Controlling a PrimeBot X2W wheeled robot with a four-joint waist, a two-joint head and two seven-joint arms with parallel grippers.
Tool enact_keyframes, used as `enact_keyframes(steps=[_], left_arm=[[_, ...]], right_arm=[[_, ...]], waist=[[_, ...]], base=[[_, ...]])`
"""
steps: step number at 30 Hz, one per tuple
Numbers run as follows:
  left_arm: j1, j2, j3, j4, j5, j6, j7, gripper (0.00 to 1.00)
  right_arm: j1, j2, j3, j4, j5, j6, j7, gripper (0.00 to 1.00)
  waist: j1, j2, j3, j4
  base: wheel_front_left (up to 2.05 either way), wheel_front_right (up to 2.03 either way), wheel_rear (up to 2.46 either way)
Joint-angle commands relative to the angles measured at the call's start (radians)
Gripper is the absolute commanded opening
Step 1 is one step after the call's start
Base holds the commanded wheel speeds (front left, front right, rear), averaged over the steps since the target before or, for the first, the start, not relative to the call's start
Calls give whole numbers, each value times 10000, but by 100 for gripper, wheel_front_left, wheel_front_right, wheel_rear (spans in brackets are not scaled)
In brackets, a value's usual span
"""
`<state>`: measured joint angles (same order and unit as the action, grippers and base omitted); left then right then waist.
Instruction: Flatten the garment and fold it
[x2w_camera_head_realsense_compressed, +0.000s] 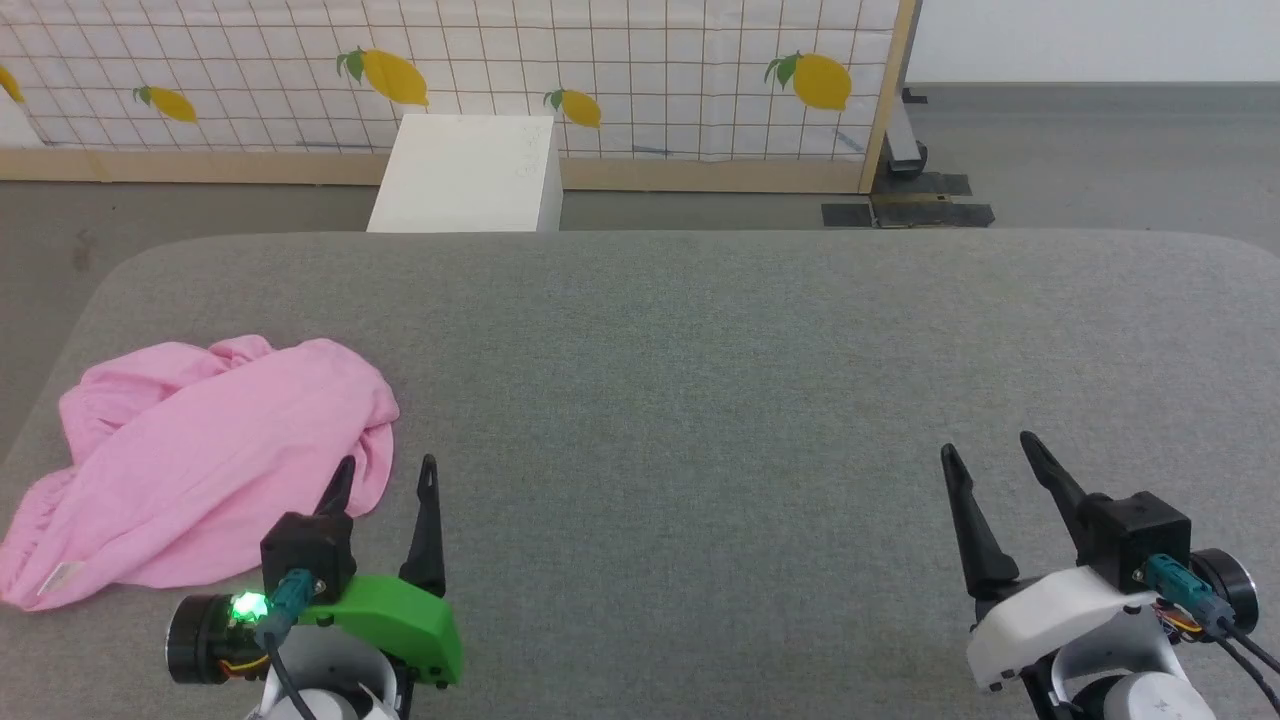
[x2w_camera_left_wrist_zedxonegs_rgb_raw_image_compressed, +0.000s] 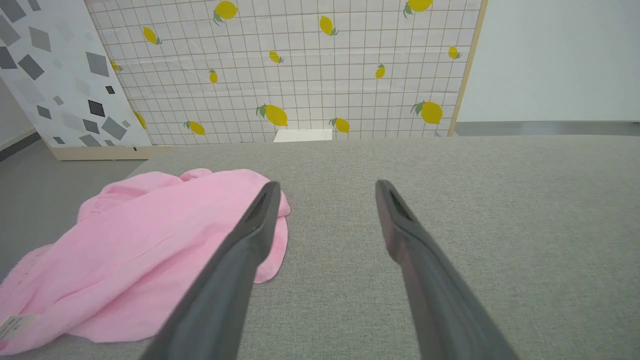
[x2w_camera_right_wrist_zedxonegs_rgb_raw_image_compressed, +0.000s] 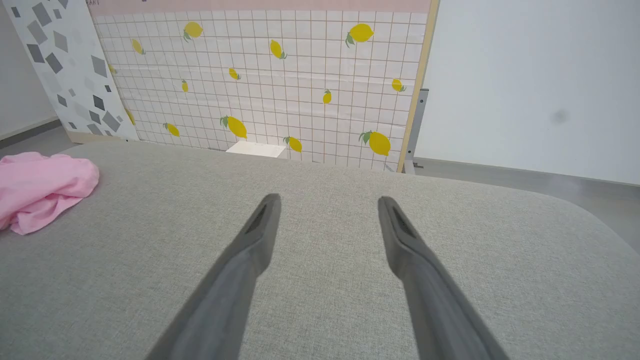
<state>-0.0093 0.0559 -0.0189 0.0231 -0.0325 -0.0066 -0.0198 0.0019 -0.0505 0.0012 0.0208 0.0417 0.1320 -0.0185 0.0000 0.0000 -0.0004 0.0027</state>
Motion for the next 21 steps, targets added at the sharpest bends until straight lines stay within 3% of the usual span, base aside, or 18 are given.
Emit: enact_keyframes(steps=[1,21], left_arm=[[1,-6,-64,59,-108,106,-103,100],[26,-14,-214,355,-515,271,-515,100]], right_arm=[[118,0,11,61,166,-1,-106,100],[252,1,95,389,815,-4,-518,100]], waist=[[0,0,0,20],[0,0,18,684]], base=[[0,0,0],[0,0,0]])
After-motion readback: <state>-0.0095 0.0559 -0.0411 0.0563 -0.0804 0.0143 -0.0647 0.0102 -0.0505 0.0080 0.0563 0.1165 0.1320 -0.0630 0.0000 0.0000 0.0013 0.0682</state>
